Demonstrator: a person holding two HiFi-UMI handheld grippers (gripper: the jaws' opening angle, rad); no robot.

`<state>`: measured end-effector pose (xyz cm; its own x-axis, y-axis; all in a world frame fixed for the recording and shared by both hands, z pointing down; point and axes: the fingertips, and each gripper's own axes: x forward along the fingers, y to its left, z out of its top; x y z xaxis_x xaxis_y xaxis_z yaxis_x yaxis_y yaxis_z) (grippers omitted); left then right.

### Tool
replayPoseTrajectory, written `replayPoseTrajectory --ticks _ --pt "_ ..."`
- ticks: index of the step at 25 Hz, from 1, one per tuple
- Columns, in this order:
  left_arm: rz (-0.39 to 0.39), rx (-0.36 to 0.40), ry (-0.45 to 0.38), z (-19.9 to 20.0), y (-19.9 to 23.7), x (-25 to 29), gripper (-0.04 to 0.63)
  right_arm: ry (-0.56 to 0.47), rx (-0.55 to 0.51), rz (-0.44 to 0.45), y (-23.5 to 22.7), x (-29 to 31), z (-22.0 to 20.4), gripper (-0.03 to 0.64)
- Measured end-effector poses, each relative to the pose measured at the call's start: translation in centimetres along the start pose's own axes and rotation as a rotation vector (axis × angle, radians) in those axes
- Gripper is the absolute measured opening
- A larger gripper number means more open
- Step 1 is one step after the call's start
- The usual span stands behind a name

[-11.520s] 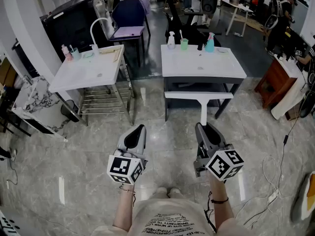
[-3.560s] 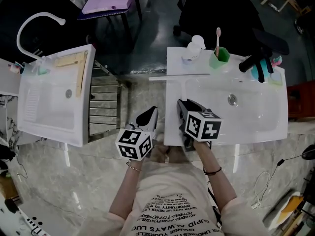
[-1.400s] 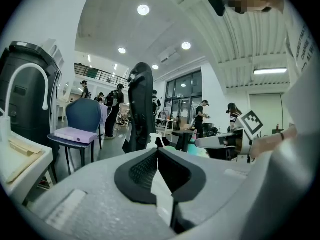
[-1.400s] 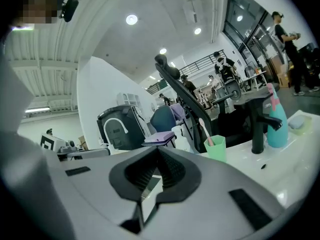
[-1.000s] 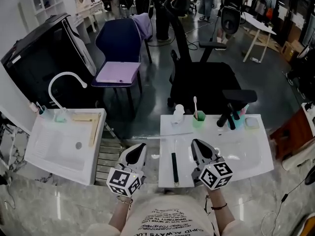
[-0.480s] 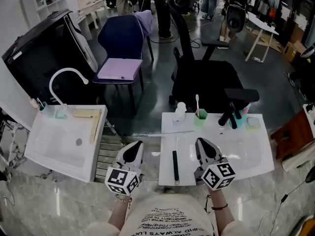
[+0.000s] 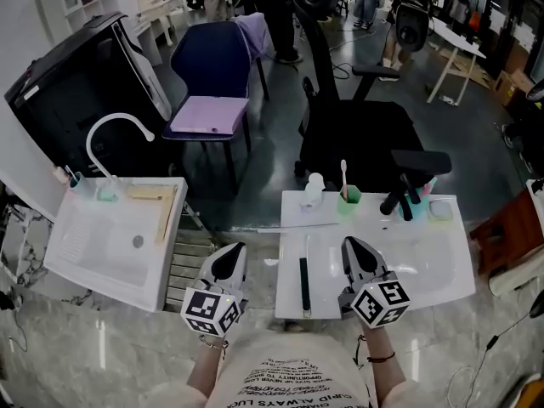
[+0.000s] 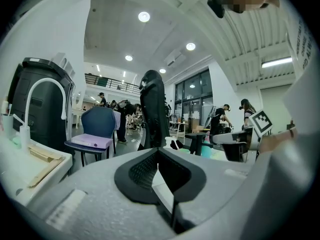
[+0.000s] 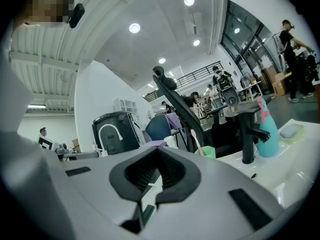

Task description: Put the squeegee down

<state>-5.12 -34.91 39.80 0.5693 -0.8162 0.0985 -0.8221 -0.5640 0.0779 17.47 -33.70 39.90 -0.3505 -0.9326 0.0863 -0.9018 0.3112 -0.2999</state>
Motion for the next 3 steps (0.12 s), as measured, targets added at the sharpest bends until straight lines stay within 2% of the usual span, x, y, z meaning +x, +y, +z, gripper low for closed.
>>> replayPoseTrajectory --ticks 3 --pt "-0.001 0.001 0.009 -0.30 -0.10 0.24 0.023 0.003 0.004 0.000 -0.34 0.07 -0.07 0.004"
